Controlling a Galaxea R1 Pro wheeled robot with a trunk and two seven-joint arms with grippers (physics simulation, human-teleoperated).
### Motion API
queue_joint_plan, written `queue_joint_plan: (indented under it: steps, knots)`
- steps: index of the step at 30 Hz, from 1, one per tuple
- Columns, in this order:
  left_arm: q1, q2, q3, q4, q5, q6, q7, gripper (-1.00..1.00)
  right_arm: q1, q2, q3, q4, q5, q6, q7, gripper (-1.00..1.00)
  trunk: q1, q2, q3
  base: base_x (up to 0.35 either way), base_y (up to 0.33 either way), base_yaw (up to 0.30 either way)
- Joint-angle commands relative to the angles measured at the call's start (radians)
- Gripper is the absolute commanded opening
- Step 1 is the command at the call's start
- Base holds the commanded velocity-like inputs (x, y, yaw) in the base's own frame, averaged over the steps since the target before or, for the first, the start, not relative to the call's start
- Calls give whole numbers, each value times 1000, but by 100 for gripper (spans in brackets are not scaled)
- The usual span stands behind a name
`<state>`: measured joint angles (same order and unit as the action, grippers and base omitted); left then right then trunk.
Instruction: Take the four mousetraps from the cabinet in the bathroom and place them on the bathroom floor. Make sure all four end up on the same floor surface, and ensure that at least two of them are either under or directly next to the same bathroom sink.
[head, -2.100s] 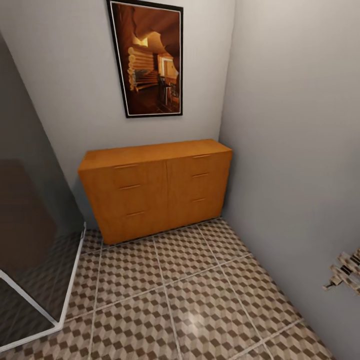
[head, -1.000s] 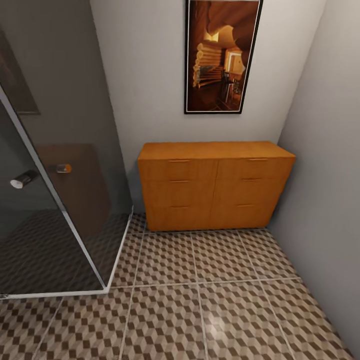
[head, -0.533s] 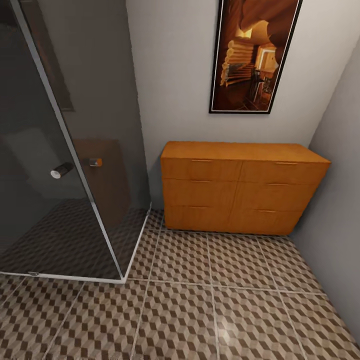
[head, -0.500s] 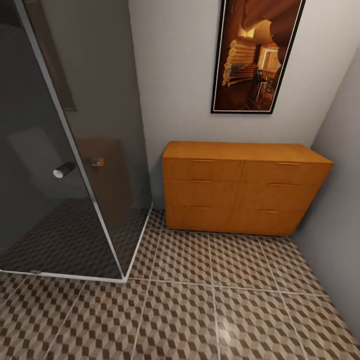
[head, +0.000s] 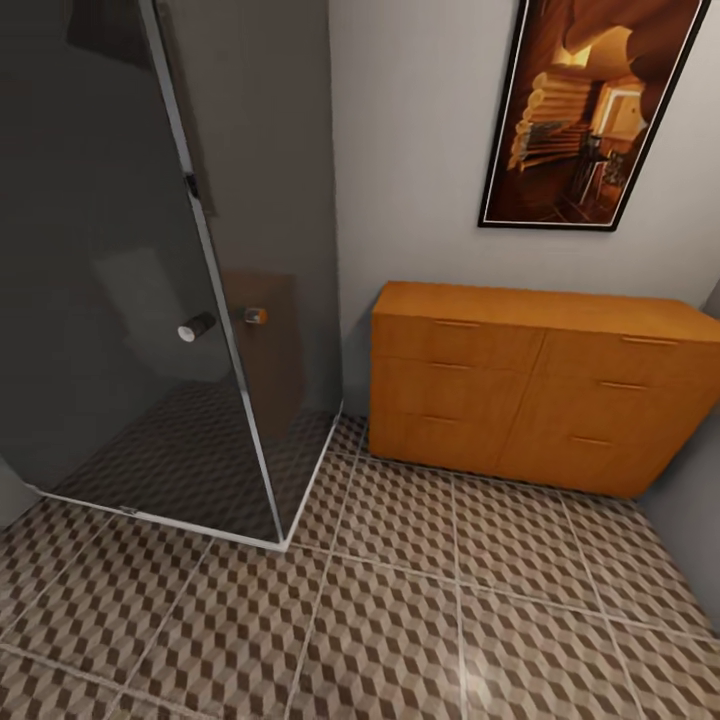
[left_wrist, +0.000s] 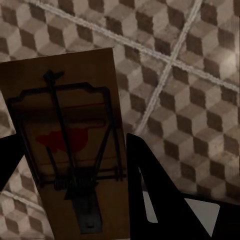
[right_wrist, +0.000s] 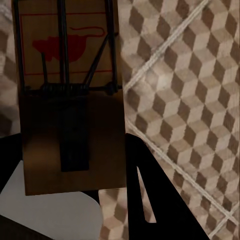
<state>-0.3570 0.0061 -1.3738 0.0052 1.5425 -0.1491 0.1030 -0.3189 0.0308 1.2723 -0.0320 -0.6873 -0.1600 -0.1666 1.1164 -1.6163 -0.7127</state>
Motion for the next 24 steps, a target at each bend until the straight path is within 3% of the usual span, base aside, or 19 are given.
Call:
queue_joint_plan:
  steps: [1,24]
  knots:
    - [0,0,-8,-1,2,-1,4,-100,0,0,9,0,-11,-3,-2,-100,0,0,-1,0,0,286]
    - [0,-1,-9,-1,2,-1,6,-100,0,1,9,0,-11,-3,-2,-100,0,0,-1,0,0,289]
